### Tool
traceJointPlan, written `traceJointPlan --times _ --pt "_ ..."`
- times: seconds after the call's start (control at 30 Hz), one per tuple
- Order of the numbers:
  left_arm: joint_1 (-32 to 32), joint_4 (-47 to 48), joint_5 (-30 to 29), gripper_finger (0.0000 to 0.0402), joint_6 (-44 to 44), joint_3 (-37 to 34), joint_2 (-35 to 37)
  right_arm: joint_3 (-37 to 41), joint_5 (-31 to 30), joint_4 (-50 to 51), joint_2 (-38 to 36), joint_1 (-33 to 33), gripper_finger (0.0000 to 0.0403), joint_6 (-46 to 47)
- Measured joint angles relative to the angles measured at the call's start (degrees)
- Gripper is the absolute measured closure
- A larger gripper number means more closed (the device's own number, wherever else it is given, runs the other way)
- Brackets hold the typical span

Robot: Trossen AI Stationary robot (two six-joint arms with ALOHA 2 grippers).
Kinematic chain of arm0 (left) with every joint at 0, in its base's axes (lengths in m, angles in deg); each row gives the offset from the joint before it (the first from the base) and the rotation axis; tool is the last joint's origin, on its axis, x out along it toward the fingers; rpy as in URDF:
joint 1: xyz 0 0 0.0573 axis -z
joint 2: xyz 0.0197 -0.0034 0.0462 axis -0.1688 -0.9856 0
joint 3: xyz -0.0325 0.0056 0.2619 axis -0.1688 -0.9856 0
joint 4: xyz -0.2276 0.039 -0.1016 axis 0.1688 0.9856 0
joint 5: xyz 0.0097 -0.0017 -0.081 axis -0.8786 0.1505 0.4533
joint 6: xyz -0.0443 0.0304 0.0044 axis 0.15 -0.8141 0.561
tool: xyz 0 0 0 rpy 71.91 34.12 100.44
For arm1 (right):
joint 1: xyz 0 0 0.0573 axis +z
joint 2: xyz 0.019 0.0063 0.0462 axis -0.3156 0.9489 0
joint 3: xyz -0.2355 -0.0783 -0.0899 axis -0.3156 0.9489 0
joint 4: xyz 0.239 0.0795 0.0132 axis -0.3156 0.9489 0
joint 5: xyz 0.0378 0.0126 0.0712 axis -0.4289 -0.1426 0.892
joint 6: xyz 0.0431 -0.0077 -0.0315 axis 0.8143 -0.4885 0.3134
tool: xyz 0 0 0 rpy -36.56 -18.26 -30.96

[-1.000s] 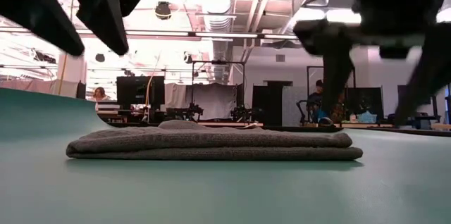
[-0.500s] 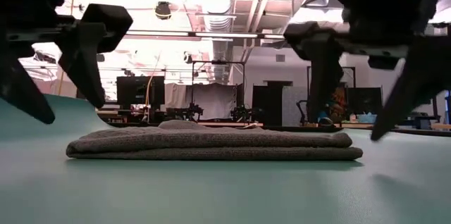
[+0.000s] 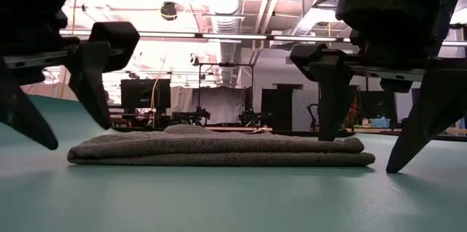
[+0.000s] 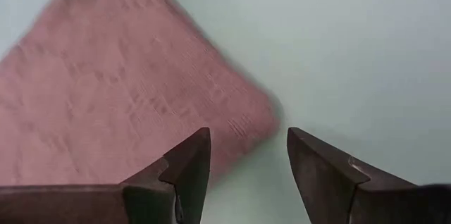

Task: Roll towel
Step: Roll the gray towel

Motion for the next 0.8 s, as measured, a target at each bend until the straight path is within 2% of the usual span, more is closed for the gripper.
traceJointPlan --times 0.2,0.43,0.63,0.73,0.8 --pt "-2.65 -0.34 2.91 0.0223 -1.45 -0.19 0.00 0.11 3.80 -0.69 0.11 -1.90 0.0121 3.78" --pt "-4.29 -2.54 4.17 0.0236 -4.55 -0.16 -2.84 0.13 4.34 -1.77 0.15 -3.11 0.0121 8.33" --pt "-4.32 -5.21 4.16 0.0246 -6.62 -0.11 -6.24 0.13 3.86 -2.67 0.23 -3.10 0.0121 11.26" --pt "-4.03 -3.13 3.54 0.0249 -5.25 0.07 -5.84 0.13 3.77 -2.81 0.26 -3.10 0.0121 12.81" --pt "-3.60 0.49 0.76 0.0251 -1.91 -0.01 -4.10 0.13 3.62 -2.87 0.26 -3.10 0.0121 13.68"
